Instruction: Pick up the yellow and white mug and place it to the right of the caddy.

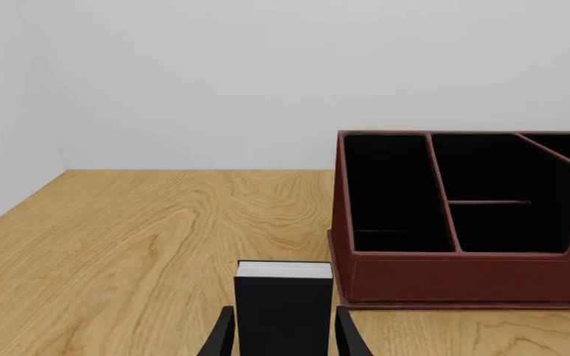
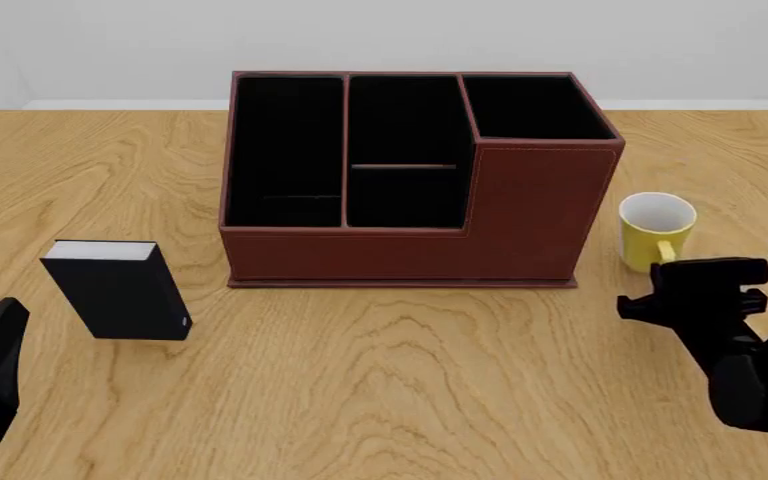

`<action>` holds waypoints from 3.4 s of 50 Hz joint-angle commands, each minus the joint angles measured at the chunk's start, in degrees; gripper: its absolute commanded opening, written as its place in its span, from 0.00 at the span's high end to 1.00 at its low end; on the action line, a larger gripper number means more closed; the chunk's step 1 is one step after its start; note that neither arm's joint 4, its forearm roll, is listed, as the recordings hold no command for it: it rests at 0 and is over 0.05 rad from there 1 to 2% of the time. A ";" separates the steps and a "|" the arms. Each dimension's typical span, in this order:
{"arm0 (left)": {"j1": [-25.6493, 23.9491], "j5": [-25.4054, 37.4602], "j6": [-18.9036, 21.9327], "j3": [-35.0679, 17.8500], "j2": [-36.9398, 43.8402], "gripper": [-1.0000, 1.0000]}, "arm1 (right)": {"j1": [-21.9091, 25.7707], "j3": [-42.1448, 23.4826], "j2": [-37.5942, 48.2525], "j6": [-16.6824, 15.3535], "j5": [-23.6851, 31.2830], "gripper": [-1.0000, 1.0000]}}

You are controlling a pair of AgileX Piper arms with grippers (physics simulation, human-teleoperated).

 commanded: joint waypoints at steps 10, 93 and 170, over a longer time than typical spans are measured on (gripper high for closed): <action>0.00 0.00 0.00 0.00 0.00 0.00 | 0.75 -1.04 2.92 1.52 0.88 0.00; 0.00 0.00 0.00 0.00 0.00 0.00 | -2.66 1.30 1.78 0.26 -0.37 0.00; 0.00 0.00 0.00 0.00 0.00 0.00 | -1.72 17.16 -17.54 0.60 -0.27 0.00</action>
